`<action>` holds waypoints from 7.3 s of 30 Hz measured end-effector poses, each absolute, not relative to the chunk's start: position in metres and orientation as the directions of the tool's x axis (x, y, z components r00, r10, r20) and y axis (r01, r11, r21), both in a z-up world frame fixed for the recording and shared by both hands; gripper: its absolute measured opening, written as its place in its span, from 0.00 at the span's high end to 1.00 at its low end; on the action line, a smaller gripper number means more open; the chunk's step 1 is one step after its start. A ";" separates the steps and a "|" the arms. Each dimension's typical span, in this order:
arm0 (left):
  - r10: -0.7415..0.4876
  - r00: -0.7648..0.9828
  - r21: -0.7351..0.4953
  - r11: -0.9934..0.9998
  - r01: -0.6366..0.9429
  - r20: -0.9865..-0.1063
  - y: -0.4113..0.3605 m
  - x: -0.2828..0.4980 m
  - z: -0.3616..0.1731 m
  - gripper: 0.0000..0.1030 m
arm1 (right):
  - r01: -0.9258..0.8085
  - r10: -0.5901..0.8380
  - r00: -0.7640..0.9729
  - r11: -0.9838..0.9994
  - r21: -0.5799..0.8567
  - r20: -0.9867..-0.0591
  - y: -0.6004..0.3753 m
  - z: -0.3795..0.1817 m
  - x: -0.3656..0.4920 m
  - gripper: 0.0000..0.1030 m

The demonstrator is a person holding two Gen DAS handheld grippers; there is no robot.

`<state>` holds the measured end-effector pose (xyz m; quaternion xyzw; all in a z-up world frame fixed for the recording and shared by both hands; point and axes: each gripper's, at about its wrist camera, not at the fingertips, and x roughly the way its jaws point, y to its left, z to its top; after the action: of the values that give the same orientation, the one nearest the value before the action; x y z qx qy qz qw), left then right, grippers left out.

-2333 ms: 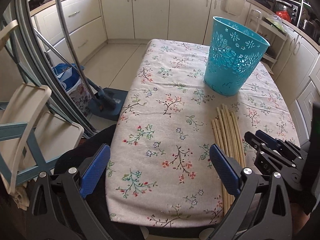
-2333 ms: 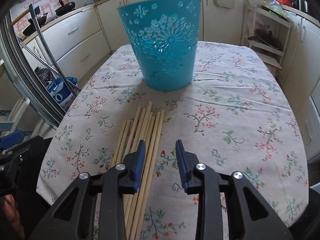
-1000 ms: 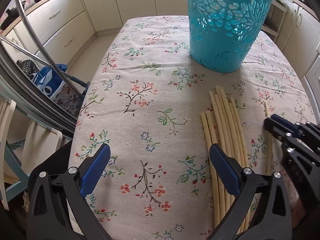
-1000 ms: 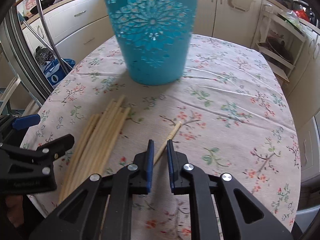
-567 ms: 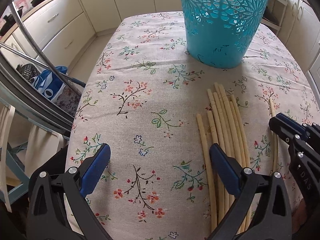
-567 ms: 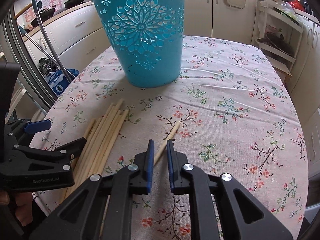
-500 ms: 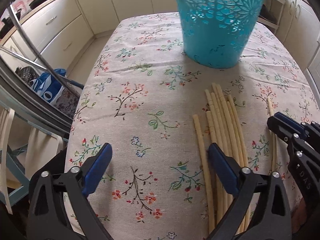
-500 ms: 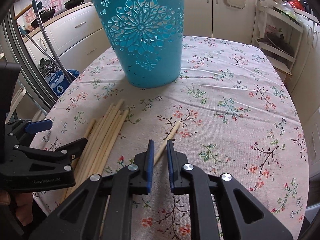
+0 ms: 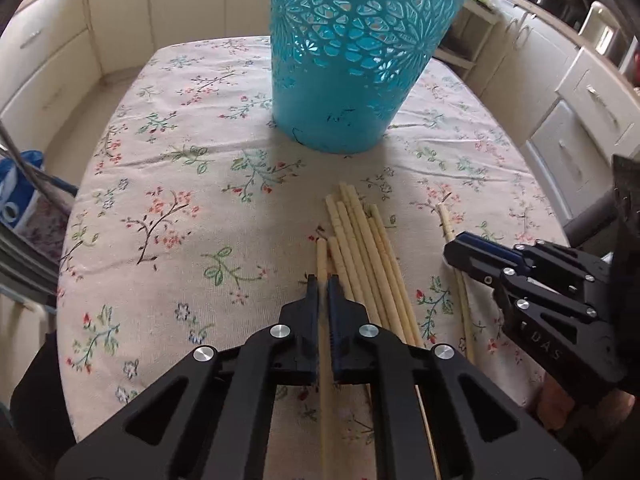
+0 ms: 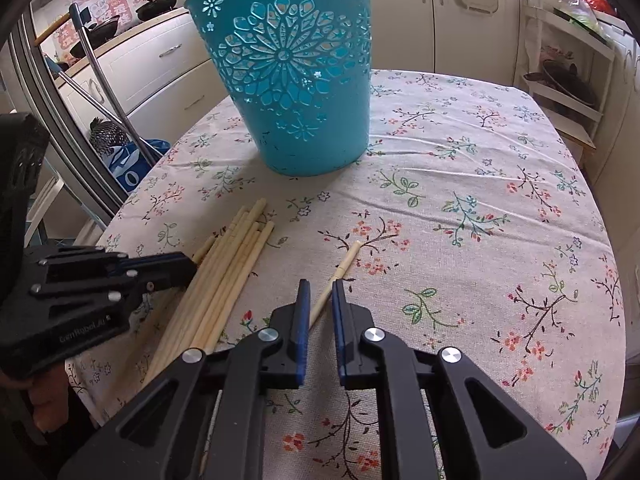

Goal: Organize utensils
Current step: 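Close the left gripper on a single wooden chopstick, then lift the chopstick over the teal bin and open the left gripper, then close the right gripper on a single chopstick from the pile, then lift the chopstick over the teal bin and open the right gripper, then bring both grippers back to the chopstick pile, then close the left gripper on another chopstick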

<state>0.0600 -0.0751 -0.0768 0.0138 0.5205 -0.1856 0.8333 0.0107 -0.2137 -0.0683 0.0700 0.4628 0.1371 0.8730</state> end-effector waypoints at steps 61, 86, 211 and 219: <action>-0.312 0.850 -0.250 0.943 0.221 -0.424 -0.078 0.165 0.065 0.75 | -0.182 0.328 0.519 0.945 0.273 -0.789 -0.224 -0.070 0.015 0.92; -0.219 0.754 -0.279 0.959 0.049 -0.620 0.041 0.038 -0.036 0.32 | -0.175 0.453 0.689 0.862 0.476 -0.566 -0.252 0.032 -0.006 0.95; -0.240 0.393 -0.041 0.891 0.451 -0.887 -0.094 0.039 -0.065 0.96 | -0.129 0.268 0.583 0.963 0.238 -0.767 -0.209 -0.073 -0.001 0.90; -0.505 0.549 -0.168 0.819 0.548 -0.666 -0.088 0.030 0.037 0.96 | -0.113 0.292 0.584 0.953 0.280 -0.757 -0.214 -0.075 -0.001 0.90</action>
<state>0.0303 -0.0880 0.0373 0.0297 0.3687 -0.2993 0.8796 -0.0009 -0.2145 -0.0748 0.1015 0.4413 0.1143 0.8843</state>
